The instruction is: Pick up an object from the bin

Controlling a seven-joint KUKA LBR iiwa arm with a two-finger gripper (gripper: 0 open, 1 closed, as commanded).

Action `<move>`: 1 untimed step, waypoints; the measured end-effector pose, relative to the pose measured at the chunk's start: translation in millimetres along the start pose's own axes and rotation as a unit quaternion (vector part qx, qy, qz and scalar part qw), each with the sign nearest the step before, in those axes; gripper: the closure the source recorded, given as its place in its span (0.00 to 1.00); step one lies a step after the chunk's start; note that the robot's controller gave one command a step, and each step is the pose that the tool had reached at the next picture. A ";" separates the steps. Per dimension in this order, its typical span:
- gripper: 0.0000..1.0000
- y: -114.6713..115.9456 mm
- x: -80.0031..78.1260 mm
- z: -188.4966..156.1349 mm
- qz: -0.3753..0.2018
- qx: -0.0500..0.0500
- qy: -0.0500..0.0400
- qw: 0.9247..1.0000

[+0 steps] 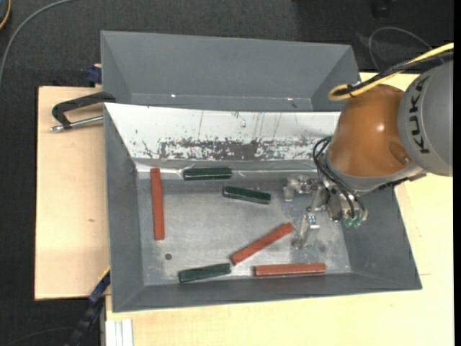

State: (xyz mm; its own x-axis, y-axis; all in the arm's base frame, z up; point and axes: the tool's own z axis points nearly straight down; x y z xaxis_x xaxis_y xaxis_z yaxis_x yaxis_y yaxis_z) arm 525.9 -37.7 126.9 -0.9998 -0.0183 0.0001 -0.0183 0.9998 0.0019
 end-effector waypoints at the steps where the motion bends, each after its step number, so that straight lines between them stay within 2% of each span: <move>1: 0.00 36.5 1.5 57.6 -0.144 0.000 0.002 0.990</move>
Offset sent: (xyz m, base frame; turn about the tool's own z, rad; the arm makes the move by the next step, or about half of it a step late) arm -0.0018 0.0347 -0.0569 -0.2890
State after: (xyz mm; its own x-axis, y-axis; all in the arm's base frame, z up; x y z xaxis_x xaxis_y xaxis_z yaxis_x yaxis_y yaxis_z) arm 523.8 -1.2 69.4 -0.9529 -0.3032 0.0028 -0.3032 0.9529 0.0031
